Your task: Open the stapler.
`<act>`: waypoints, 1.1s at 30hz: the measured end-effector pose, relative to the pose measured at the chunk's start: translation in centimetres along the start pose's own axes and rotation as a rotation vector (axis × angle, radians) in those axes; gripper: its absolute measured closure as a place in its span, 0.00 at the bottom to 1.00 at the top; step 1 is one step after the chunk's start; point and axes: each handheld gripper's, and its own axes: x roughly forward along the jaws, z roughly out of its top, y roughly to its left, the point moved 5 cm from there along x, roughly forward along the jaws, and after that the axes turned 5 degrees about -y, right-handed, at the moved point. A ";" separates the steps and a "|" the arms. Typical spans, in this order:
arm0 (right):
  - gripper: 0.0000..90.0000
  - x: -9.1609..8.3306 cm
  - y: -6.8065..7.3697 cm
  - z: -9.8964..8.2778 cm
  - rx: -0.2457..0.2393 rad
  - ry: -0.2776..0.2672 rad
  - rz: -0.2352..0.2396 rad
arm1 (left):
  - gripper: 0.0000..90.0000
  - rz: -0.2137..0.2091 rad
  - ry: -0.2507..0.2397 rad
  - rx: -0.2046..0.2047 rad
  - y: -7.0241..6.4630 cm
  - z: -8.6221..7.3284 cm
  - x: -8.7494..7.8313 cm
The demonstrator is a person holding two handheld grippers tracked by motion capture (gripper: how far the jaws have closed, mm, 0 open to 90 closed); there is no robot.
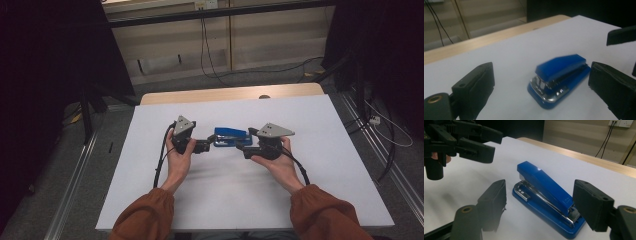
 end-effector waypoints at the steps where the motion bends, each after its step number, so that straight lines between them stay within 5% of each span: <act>1: 0.31 0.2 -0.1 0.1 0.005 0.001 0.003 | 0.07 -0.010 0.013 -0.006 0.1 0.0 0.3; 9: 0.40 1.7 -0.6 0.2 0.006 0.003 0.005 | 0.07 -0.032 0.057 -0.009 0.3 -0.8 1.4; 11: 0.53 2.2 -0.4 -0.1 0.012 0.010 0.024 | 0.07 -0.023 0.086 0.025 0.2 -1.2 1.6; 14: 0.77 2.6 -0.1 -0.1 -0.004 0.003 0.043 | 0.07 -0.050 0.099 -0.013 0.3 -1.6 1.8; 16: 0.86 2.8 0.1 -0.2 -0.017 0.013 0.038 | 0.07 -0.051 0.115 -0.032 0.2 -1.9 2.0; 20: 1.00 3.2 0.4 -0.3 -0.031 0.031 0.052 | 0.07 -0.044 0.122 -0.001 0.1 -2.1 2.2; 33: 1.00 5.1 0.7 -1.4 -0.019 0.170 0.099 | 0.08 -0.026 0.118 0.062 0.3 -2.2 2.3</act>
